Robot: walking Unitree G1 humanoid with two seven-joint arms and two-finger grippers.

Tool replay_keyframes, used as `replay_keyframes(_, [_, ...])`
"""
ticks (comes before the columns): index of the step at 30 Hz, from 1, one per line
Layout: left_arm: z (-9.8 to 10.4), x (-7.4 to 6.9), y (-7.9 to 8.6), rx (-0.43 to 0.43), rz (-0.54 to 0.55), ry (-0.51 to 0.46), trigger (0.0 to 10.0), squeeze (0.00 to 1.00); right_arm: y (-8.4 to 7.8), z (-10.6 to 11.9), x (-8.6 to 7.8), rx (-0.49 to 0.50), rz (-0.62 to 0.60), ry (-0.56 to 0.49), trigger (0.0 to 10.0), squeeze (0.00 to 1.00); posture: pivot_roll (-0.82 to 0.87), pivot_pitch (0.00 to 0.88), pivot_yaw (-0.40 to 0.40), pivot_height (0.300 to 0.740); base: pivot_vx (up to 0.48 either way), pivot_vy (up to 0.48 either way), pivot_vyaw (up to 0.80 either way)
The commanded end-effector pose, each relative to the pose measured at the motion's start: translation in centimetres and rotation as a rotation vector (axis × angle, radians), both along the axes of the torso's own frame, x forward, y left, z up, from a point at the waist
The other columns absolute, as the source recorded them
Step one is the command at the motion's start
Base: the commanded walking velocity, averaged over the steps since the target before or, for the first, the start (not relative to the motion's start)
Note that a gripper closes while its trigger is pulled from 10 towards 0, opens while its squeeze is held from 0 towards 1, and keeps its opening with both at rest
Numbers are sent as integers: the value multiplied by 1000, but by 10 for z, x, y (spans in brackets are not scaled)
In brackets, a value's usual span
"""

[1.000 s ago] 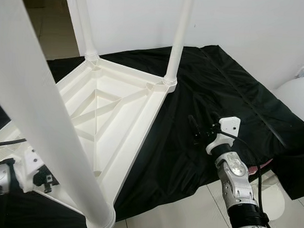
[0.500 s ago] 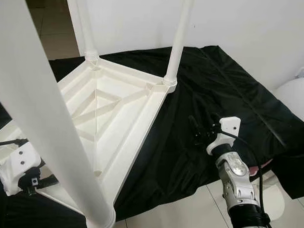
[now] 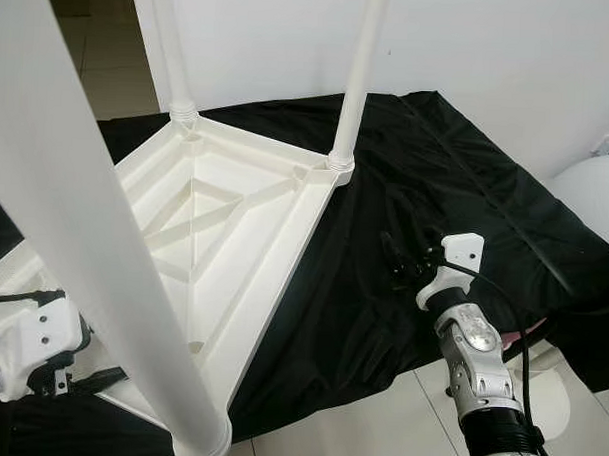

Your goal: Building children table

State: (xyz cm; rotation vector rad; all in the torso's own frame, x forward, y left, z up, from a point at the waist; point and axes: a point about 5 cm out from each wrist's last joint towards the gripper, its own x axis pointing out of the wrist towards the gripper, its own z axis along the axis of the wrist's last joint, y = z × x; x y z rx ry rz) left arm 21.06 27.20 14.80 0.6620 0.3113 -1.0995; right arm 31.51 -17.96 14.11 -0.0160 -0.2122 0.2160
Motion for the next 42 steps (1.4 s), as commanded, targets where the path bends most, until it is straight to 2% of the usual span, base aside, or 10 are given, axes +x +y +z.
replay_keyframes(1, [-11,-6,-4,74,-116,93,10000,0,-2,-1,1,-8,-6,13,10000,0,36,83,-14,740,0,0,0])
replay_keyframes(3, [-14,-4,-4,95,-107,88,10000,0,-1,0,1,-8,-6,12,10000,0,35,83,-12,740,0,0,0])
replay_keyframes(5, [-17,10,-4,131,-43,68,10000,0,0,1,2,-12,-8,8,10000,0,29,85,-8,740,0,0,0])
replay_keyframes(16, [-27,25,-8,175,3,124,10000,0,-1,2,2,-13,-27,2,10000,0,9,92,8,740,0,0,0])
replay_keyframes(17, [-31,31,-6,197,27,148,6784,0,-3,3,2,-15,-33,0,10000,0,1,94,16,740,0,0,0])
replay_keyframes(18, [-31,31,-6,197,27,148,6784,0,-3,3,2,-15,-33,0,10000,0,1,94,16,740,0,0,0])
replay_keyframes(20, [-33,35,-5,215,35,165,39,0,-4,4,2,-18,-41,-4,10000,0,-6,94,25,740,0,0,0])
replay_keyframes(28, [-34,42,-8,192,57,153,0,0,-7,4,0,-19,-59,-6,10000,0,-10,95,28,740,0,0,0])
replay_keyframes(30, [-32,51,-15,134,102,101,0,0,-7,4,0,-15,-65,-6,10000,0,-13,97,33,740,0,0,0])
replay_keyframes(42, [-36,50,-37,55,81,90,0,0,-4,6,3,-13,-59,-8,10000,0,-8,96,23,740,0,0,0])
